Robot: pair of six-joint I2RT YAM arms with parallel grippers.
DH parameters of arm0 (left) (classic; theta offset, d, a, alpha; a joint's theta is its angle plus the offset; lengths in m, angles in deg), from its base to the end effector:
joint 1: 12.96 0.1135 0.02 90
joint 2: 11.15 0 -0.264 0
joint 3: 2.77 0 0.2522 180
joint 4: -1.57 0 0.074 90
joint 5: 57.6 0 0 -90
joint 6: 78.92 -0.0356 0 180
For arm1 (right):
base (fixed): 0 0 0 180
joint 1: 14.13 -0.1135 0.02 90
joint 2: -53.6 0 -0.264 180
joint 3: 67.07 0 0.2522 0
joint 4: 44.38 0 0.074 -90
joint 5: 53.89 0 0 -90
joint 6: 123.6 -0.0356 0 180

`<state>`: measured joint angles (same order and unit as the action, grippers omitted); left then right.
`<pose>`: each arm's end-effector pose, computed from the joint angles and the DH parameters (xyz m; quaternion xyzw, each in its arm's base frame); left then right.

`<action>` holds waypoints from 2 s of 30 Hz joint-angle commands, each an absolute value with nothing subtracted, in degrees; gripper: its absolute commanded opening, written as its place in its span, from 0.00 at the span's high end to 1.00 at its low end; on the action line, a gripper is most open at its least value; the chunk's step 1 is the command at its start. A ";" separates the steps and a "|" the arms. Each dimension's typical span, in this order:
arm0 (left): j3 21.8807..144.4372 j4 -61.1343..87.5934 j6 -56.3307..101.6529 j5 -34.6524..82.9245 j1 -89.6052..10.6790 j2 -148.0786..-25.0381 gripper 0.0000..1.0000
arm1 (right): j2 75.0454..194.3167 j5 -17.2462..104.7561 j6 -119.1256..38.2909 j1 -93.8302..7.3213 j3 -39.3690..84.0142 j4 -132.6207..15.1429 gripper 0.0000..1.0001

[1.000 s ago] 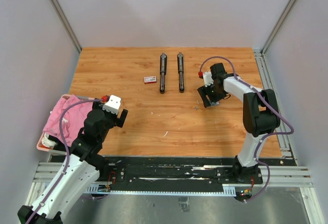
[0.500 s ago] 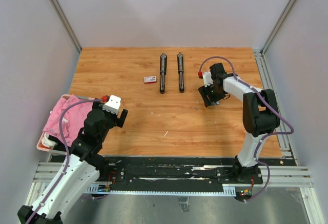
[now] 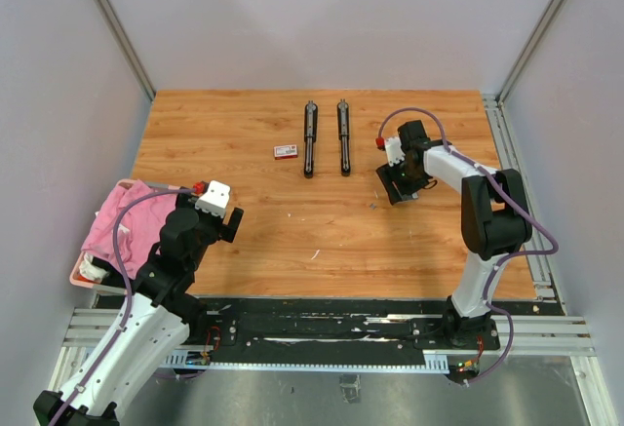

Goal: Unload the staples from the stapler
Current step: Adjust the staple in the staple box.

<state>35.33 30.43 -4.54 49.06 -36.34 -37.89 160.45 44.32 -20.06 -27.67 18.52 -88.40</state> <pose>0.1276 -0.0440 0.2495 0.1856 0.7808 0.0770 0.5916 0.3656 0.0933 0.1755 -0.2430 0.9436 0.0699 0.2135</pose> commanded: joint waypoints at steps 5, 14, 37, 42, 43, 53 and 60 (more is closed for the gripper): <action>34.88 28.57 -4.99 48.74 -36.07 -37.61 0.02 | 161.81 42.34 -19.83 -29.02 19.45 -89.73 0.36; 34.81 28.52 -5.05 48.68 -36.08 -37.61 0.02 | 162.19 40.86 -19.24 -29.44 19.83 -89.78 0.44; 34.84 28.52 -4.96 48.67 -36.06 -37.70 0.02 | 162.47 39.62 -18.18 -30.37 20.99 -90.92 0.43; 34.87 28.53 -5.00 48.74 -36.07 -37.70 0.02 | 162.58 39.62 -18.15 -30.42 21.13 -91.01 0.45; 34.82 28.51 -5.00 48.66 -36.00 -37.70 0.02 | 162.58 39.55 -18.18 -30.39 21.09 -91.01 0.46; 34.81 28.55 -4.98 48.64 -36.01 -37.74 0.02 | 162.01 39.76 -18.10 -30.42 21.43 -91.23 0.43; 34.83 28.47 -5.00 48.57 -36.07 -38.04 0.02 | 157.93 40.92 -17.07 -30.64 22.44 -92.36 0.34</action>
<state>35.33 30.43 -4.54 49.04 -36.34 -37.89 161.45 40.61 -18.25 -29.53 20.29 -90.39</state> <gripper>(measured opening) 0.981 0.633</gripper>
